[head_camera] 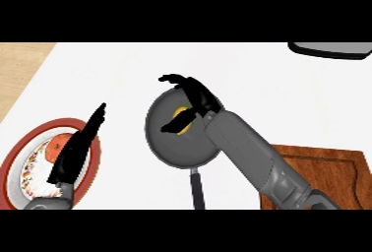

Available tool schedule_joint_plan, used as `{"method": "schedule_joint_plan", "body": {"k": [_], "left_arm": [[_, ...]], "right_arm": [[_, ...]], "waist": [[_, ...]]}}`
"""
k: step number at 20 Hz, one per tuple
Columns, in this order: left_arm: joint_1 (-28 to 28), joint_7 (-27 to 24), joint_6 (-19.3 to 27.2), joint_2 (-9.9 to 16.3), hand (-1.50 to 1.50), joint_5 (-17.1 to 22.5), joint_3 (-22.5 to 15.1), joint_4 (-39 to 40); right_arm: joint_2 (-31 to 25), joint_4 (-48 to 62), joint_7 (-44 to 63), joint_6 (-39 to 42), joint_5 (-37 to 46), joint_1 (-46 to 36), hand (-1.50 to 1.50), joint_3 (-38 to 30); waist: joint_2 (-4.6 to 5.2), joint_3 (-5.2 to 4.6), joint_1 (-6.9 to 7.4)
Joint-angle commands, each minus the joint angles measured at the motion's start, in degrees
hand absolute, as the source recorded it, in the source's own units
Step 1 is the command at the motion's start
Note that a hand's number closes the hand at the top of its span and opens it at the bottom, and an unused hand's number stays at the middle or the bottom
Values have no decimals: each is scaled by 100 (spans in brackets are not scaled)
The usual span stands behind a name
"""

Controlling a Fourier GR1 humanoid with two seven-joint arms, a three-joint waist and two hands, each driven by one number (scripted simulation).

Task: Pick the lemon from the cutting board and place it in the pan

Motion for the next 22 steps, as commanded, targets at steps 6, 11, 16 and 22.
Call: {"method": "schedule_joint_plan", "body": {"k": [6, 11, 16, 22], "left_arm": [[293, -151, 99, -45, 0, 15, 109, 45], [409, -203, 71, 123, 0, 108, 373, -65], [331, 234, -56, 211, 0, 180, 433, -368], [771, -225, -44, 89, 0, 111, 338, -382]], "right_arm": [[1, 493, -603, -1278, -1226, -263, -150, -797], [-401, 1263, -1300, -786, -1464, -472, -150, -1677], [-1062, 1733, -2193, -115, -1393, -403, -150, -1918], [-1761, 2332, -2864, 578, -1323, -230, -150, -2161]], "waist": [[-47, -6, -244], [-54, -4, -440], [-82, 0, -528], [-83, -1, -513]]}}
